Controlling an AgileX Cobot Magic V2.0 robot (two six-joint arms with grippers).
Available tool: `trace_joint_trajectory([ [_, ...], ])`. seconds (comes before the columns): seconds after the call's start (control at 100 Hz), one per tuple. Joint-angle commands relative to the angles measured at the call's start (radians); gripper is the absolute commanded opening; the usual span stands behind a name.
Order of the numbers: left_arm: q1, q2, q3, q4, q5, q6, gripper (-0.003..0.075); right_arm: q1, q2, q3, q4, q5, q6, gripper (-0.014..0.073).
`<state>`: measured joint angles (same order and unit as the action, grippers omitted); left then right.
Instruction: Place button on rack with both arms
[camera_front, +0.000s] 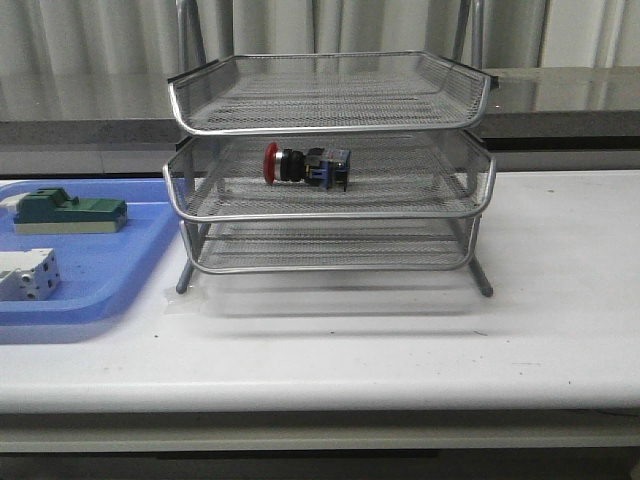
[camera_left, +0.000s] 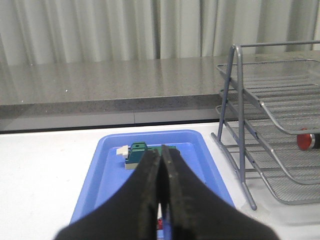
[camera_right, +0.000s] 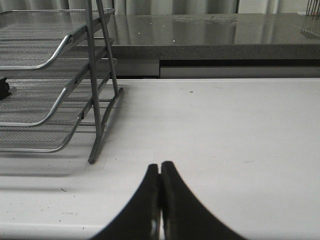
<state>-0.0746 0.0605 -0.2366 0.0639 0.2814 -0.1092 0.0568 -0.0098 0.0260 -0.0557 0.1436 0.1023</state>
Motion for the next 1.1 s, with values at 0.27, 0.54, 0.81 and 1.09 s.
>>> trace_joint_trajectory([
  [0.27,0.001,-0.035,0.129,0.061,-0.24,-0.093,-0.002,-0.004,-0.013,0.002,-0.011,-0.084,-0.01,-0.0099],
  [0.54,0.001,-0.097,0.229,-0.058,-0.281,0.04,-0.002,-0.004,-0.012,0.002,-0.011,-0.084,-0.01,-0.0099],
  [0.81,0.001,-0.097,0.273,-0.064,-0.344,0.04,-0.002,-0.004,-0.012,0.002,-0.011,-0.083,-0.01,-0.0099],
  [1.09,0.001,-0.097,0.273,-0.069,-0.344,0.041,-0.002,-0.004,-0.012,0.002,-0.011,-0.083,-0.01,-0.0099],
])
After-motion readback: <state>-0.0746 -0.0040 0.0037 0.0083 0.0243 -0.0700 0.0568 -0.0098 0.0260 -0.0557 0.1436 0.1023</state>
